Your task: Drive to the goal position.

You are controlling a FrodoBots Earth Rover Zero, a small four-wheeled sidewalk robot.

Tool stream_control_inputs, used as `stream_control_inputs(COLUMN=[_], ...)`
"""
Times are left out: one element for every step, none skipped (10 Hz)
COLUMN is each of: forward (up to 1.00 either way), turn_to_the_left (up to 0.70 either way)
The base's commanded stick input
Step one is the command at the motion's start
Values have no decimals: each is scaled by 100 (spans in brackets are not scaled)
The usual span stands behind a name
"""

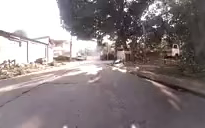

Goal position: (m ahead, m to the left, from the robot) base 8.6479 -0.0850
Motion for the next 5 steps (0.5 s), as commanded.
stream_control_inputs(forward=[100, 100, 100, 100, 100], turn_to_the_left=[0, 0, 0, 0, 0])
